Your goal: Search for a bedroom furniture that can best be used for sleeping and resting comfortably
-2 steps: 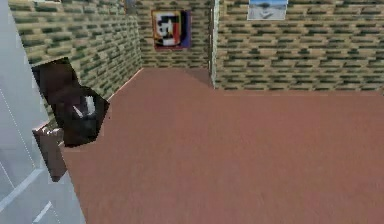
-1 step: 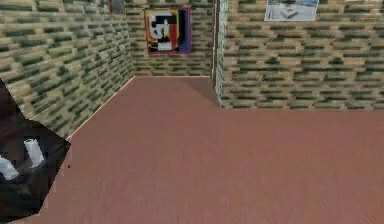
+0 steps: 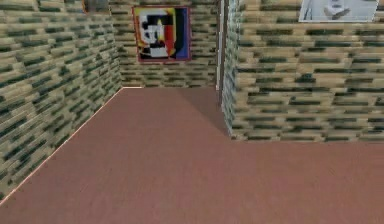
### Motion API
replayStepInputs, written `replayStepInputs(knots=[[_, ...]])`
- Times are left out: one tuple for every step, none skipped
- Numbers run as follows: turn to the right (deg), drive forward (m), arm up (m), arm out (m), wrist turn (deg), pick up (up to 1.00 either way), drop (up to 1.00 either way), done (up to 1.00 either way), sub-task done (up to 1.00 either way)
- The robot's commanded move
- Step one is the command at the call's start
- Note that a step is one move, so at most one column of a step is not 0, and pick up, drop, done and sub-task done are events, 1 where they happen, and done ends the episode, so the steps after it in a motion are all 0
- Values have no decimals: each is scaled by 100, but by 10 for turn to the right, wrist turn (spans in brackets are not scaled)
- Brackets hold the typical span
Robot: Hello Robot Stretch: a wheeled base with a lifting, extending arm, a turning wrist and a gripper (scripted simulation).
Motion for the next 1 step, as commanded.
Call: replayStepInputs(knots=[[0,100,0,0,0,0,0,0,0]])
